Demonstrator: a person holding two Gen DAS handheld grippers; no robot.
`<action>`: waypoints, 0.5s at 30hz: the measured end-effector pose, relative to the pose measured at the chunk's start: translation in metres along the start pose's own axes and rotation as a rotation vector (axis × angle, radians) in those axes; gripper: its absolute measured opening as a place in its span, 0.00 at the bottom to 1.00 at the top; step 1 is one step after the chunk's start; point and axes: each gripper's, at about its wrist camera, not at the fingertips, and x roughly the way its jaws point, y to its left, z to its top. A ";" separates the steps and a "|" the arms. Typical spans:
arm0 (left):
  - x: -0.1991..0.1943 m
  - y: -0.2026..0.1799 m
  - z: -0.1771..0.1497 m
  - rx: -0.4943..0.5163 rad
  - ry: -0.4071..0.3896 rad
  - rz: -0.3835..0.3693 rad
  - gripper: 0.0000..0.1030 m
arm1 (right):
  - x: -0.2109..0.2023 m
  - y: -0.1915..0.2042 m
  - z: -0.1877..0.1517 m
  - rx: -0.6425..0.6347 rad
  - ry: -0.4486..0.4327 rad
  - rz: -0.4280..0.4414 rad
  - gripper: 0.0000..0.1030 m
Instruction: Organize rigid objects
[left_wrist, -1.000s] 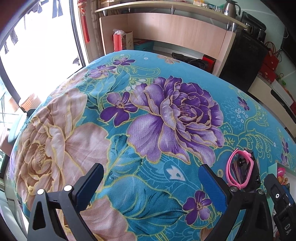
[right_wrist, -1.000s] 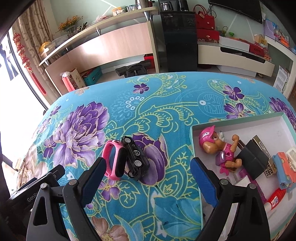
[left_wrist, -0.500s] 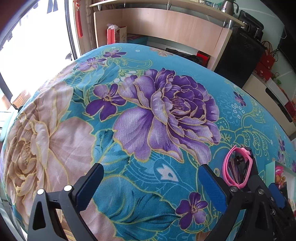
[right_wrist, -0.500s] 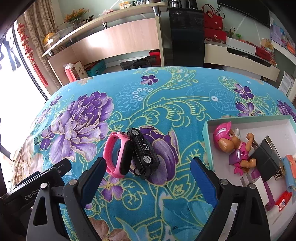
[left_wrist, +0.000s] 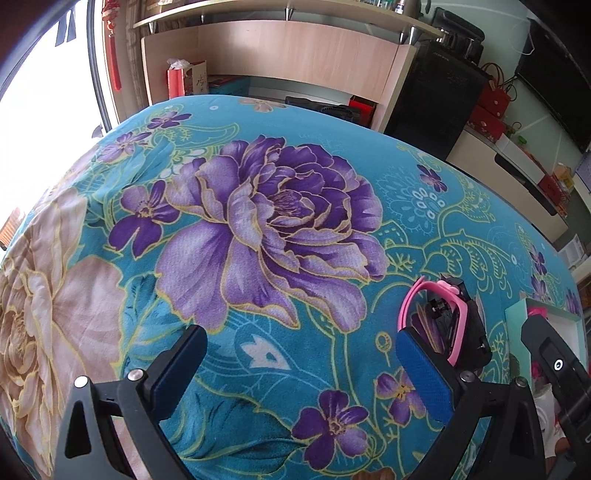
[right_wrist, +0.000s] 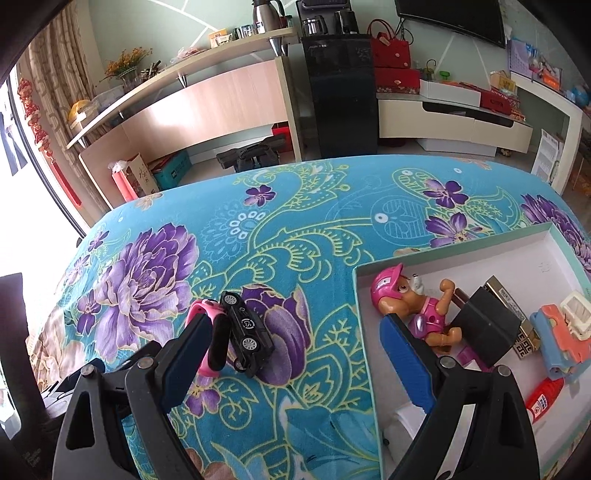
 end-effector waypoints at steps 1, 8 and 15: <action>0.000 -0.003 0.000 0.007 0.001 -0.006 1.00 | -0.002 -0.001 0.001 -0.002 -0.010 -0.006 0.90; -0.004 -0.027 0.000 0.070 -0.027 -0.097 1.00 | -0.013 -0.012 0.005 0.027 -0.044 -0.031 0.90; 0.002 -0.047 -0.002 0.119 -0.035 -0.146 1.00 | -0.012 -0.019 0.005 0.051 -0.036 -0.032 0.90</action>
